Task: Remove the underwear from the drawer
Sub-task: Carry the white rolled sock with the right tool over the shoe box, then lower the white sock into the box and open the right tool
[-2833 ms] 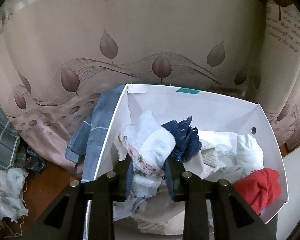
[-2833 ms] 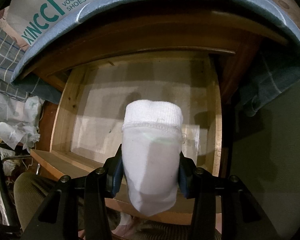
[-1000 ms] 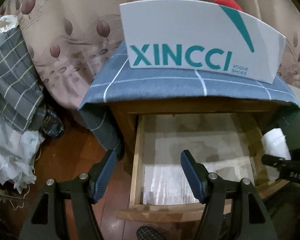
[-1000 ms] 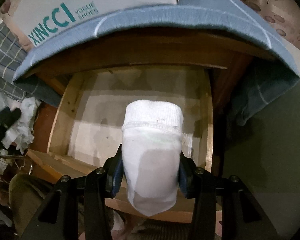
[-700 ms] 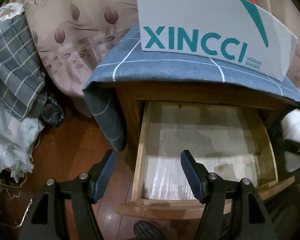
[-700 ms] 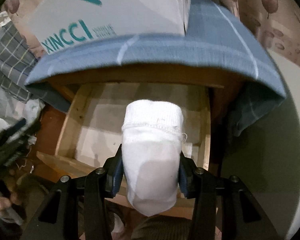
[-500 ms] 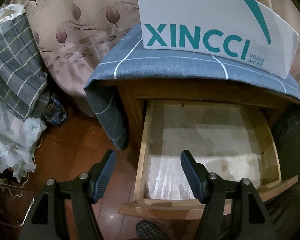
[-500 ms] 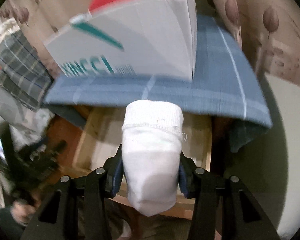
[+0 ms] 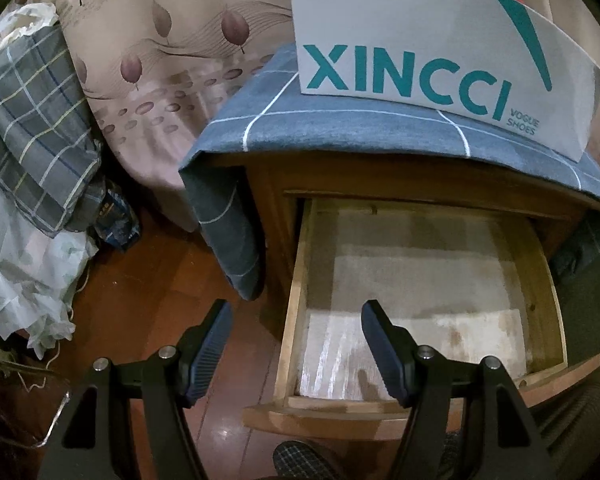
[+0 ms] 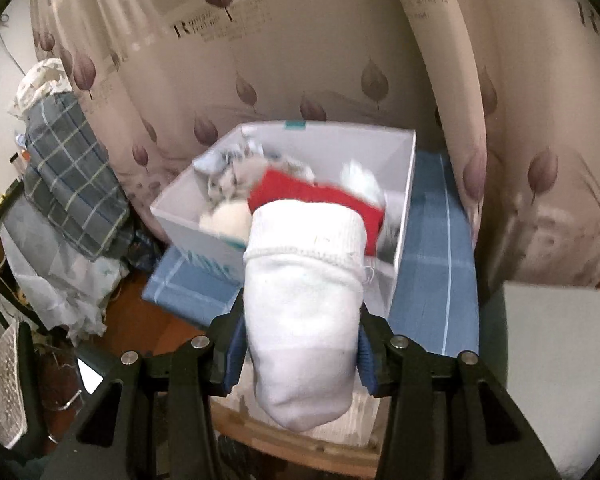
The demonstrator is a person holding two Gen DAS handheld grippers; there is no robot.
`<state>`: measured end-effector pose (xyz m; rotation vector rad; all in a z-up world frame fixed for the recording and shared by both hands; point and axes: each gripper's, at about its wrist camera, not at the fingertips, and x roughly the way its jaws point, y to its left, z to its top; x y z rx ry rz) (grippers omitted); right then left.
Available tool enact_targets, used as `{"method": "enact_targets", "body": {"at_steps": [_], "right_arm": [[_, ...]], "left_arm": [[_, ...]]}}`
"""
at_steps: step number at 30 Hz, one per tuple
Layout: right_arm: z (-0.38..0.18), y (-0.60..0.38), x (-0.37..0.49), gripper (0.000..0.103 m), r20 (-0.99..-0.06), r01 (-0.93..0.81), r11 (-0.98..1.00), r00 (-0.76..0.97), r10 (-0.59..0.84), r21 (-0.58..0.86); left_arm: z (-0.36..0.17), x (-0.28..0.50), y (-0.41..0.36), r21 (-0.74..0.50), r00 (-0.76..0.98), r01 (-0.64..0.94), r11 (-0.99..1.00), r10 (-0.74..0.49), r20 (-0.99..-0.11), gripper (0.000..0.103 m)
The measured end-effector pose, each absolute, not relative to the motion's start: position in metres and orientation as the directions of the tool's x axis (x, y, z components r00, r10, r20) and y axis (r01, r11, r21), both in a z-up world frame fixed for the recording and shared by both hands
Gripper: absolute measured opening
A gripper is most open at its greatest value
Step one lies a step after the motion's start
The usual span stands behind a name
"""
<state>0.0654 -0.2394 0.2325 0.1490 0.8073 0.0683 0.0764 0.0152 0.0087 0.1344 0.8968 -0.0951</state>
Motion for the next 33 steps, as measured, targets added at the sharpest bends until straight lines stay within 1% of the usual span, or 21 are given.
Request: {"method": "enact_targets", "body": {"at_steps": [5, 12, 24, 33], "right_arm": [[0.255, -0.236, 0.092, 0.043, -0.703, -0.013, 0.991, 0.703, 0.104, 0.133], [0.261, -0.227, 0.14, 0.043, -0.714, -0.021, 0.994, 0.694, 0.092, 0.109], [0.229, -0.229, 0.218, 0.043, -0.776, 0.005, 0.999, 0.63, 0.035, 0.049], [0.205, -0.234, 0.258, 0.044, -0.821, 0.02, 1.0, 0.57, -0.014, -0.004]], "left_arm": [[0.008, 0.079, 0.021, 0.04, 0.61, 0.124, 0.991, -0.044, -0.791, 0.069], [0.005, 0.081, 0.027, -0.001, 0.599, 0.111, 0.994, -0.068, -0.798, 0.069], [0.002, 0.084, 0.041, -0.082, 0.588, 0.057, 0.995, -0.1, -0.803, 0.069], [0.002, 0.085, 0.044, -0.095, 0.582, 0.048, 0.994, -0.105, -0.806, 0.069]]}}
